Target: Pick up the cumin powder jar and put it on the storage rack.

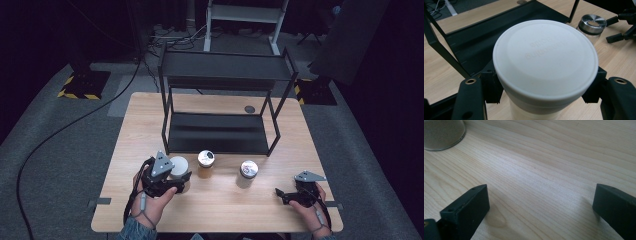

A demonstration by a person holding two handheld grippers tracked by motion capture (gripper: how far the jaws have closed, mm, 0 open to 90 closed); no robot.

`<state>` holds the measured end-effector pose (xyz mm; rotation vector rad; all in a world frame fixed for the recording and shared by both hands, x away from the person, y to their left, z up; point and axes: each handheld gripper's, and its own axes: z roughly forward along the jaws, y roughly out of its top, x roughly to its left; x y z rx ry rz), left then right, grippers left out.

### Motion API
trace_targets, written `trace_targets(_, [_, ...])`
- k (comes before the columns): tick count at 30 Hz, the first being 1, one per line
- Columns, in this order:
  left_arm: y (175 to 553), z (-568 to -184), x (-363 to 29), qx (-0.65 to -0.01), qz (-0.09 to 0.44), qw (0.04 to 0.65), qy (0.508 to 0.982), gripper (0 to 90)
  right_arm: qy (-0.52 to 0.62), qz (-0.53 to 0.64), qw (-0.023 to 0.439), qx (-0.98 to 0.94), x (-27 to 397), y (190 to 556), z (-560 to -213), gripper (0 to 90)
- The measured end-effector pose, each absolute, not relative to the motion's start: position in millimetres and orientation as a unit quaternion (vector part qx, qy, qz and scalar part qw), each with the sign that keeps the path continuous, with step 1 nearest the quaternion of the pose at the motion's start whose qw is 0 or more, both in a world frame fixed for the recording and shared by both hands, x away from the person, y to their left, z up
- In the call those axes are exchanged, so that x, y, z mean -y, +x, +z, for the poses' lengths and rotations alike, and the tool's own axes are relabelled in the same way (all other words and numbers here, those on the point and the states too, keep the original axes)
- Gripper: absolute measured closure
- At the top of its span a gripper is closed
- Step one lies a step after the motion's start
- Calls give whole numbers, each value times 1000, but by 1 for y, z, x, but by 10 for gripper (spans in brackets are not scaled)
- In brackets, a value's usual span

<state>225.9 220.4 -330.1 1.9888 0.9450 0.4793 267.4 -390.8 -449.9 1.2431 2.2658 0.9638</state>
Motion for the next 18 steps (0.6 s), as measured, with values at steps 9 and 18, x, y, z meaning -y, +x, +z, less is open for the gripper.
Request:
trace_targets(9, [238,-312,-211,-367,204,430,799,336,442,343,191,-806,391,267,-450,6])
trace_targets(18, [255,-298,-208,-366,208,433,797,336,442,343,190,-806,391,267,-450,6])
